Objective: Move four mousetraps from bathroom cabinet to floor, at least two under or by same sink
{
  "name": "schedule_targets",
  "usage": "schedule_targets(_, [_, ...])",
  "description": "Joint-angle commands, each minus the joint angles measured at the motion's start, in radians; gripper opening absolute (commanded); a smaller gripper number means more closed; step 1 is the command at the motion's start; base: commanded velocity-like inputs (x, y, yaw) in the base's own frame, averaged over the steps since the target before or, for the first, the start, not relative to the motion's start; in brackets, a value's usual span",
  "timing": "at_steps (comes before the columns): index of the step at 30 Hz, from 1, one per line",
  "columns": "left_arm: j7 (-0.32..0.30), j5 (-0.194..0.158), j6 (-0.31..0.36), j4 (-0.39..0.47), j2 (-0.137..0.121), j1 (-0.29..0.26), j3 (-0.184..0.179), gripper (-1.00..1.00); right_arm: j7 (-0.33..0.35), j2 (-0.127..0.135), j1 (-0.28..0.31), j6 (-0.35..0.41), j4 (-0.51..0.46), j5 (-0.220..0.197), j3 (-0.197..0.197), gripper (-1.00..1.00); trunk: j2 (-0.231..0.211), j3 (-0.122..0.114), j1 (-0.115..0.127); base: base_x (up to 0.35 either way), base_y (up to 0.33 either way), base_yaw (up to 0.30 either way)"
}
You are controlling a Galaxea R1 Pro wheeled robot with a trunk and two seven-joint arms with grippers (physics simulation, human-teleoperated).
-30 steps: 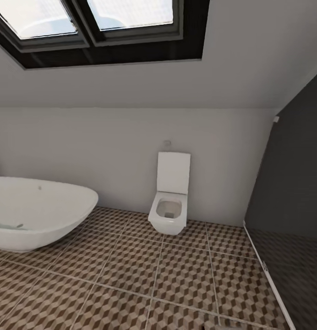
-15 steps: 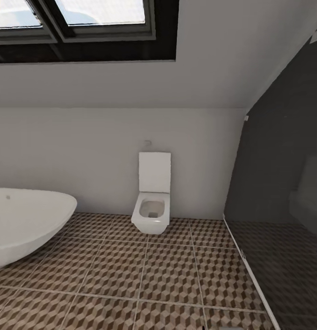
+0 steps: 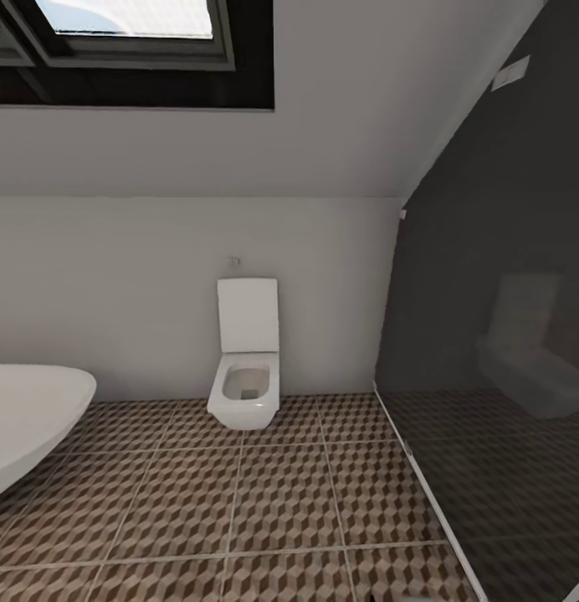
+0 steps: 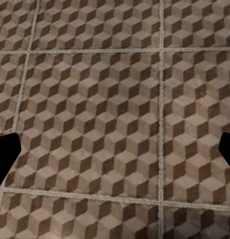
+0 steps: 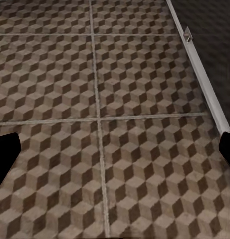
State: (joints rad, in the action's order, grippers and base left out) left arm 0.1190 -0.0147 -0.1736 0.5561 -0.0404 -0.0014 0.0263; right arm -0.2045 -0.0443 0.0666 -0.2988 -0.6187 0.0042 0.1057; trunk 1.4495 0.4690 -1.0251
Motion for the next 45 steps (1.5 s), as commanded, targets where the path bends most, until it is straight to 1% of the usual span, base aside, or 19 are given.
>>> schedule_targets(1, [0.002, -0.001, -0.003, 0.0, 0.0, 0.0, 0.0, 1.0, -0.009, 0.001, 0.001, -0.002, 0.001, 0.0, 0.005, 1.0, 0.001, 0.001, 0.0, 0.0, 0.0, -0.275])
schedule_targets(8, [0.002, -0.001, -0.003, 0.0, 0.001, 0.0, -0.002, 1.0, -0.009, -0.001, 0.001, -0.002, 0.004, 0.0, 0.006, 1.0, 0.001, 0.001, 0.0, 0.0, 0.0, -0.274])
schedule_targets(13, [0.003, -0.001, -0.003, -0.001, 0.015, 0.0, -0.002, 1.0, -0.009, 0.0, 0.001, -0.002, 0.006, 0.0, 0.005, 1.0, 0.001, 0.001, 0.0, 0.0, 0.0, -0.266])
schedule_targets(23, [0.003, 0.0, -0.003, -0.006, 0.019, 0.0, -0.004, 1.0, -0.009, 0.0, 0.001, -0.002, 0.007, 0.0, 0.005, 1.0, 0.001, 0.001, 0.0, 0.0, 0.0, -0.262])
schedule_targets(30, [0.004, 0.001, -0.004, -0.027, 0.029, 0.0, -0.013, 1.0, -0.009, 0.0, 0.001, -0.002, 0.007, 0.0, 0.005, 1.0, 0.001, 0.001, 0.0, 0.0, 0.0, -0.261])
schedule_targets(45, [0.004, 0.001, -0.004, -0.031, 0.031, 0.0, -0.016, 1.0, -0.009, 0.0, 0.001, -0.005, 0.007, 0.0, 0.005, 1.0, 0.001, 0.001, 0.0, 0.0, 0.0, -0.261])
